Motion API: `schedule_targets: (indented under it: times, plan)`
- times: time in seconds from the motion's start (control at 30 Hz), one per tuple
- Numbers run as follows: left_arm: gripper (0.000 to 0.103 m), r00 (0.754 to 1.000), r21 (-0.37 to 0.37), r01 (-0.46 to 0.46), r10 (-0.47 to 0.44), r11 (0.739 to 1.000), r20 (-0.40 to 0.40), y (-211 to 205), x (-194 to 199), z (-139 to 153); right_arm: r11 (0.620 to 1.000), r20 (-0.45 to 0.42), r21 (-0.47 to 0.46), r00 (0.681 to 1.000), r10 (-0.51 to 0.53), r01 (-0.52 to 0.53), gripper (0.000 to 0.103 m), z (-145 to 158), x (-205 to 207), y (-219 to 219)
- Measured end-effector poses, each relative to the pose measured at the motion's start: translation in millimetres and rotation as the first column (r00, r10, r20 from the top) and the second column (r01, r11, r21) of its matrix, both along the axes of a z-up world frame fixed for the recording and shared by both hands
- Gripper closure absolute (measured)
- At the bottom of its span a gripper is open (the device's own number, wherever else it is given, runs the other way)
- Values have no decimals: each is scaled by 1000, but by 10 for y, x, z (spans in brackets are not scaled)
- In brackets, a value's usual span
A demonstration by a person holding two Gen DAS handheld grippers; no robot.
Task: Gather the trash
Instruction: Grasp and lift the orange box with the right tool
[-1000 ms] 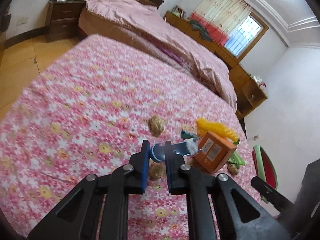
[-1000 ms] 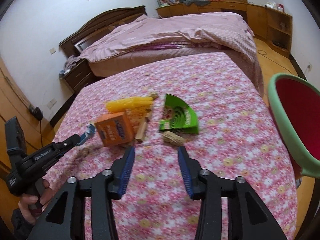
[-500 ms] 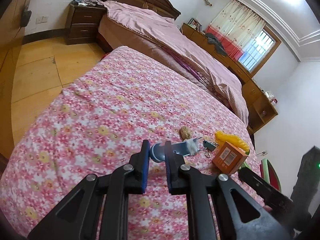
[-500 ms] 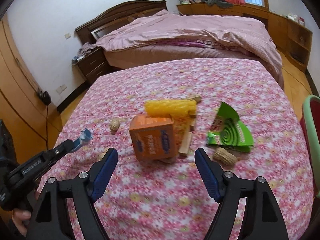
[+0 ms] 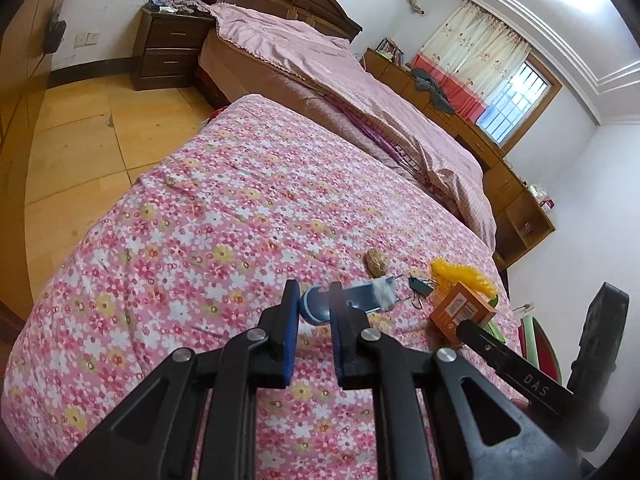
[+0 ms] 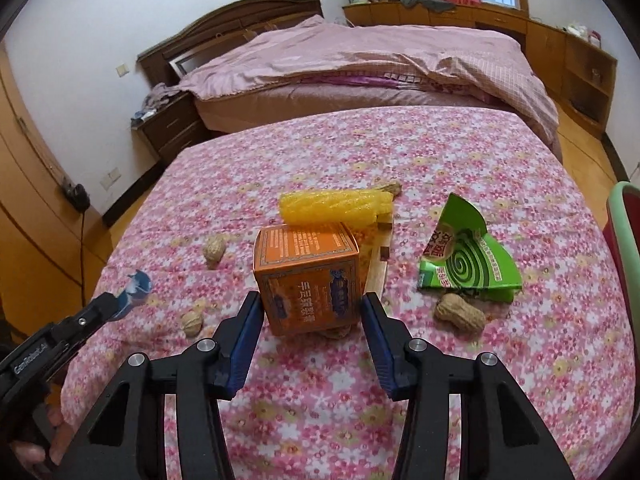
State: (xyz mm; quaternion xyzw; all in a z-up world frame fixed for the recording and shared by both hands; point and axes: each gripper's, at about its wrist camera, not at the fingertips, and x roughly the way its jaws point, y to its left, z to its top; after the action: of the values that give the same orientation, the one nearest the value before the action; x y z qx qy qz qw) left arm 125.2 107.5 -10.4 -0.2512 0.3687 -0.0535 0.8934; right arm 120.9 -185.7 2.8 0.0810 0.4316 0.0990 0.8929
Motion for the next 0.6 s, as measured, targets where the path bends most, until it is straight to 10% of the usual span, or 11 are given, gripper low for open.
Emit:
schedule_targets:
  times: [0.6]
  plan:
    - [89,999,5,37,-37,999,30,-207,-323,258,999,109,35,994,22,-25,51,479,-834,-218]
